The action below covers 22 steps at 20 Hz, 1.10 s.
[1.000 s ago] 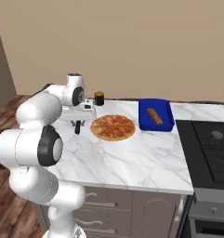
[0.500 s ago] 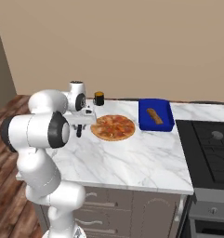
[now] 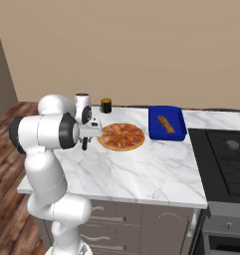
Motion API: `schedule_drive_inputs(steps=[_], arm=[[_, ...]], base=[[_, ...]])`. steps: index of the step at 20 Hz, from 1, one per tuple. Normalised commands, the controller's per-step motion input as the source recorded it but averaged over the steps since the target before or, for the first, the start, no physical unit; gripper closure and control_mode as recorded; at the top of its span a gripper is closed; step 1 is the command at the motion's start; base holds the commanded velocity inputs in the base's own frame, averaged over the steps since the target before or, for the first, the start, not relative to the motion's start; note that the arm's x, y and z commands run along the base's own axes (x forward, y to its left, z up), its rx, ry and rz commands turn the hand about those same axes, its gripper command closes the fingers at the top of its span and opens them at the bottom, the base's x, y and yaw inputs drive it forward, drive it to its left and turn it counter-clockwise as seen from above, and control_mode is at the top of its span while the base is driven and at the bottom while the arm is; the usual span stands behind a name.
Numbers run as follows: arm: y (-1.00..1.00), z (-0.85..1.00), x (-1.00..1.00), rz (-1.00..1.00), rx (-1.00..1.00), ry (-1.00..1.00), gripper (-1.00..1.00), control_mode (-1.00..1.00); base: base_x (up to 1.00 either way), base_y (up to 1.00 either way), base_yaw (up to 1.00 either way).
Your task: Take the pizza cutter from the drawer on the left and place it on the dining counter for cutting.
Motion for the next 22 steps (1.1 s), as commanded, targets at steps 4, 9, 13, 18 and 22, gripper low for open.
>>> schedule_drive_inputs(steps=[4,9,13,18,22], arm=[[0.05,-0.10,0.23,0.00,0.00,0.00,1.00,-1.00],[0.12,-0.31,0.27,0.00,0.00,0.00,1.00,-1.00],[0.15,-0.32,0.17,0.00,0.00,0.00,1.00,-1.00],[0.10,-0.23,0.24,0.00,0.00,0.00,1.00,-1.00],[0.04,-0.09,0.16,0.00,0.00,0.00,1.00,-1.00]], base=[[0.00,0.00,0.00],[0.00,0.00,0.00],[0.00,0.00,0.00],[0.00,0.00,0.00],[0.00,0.00,0.00]])
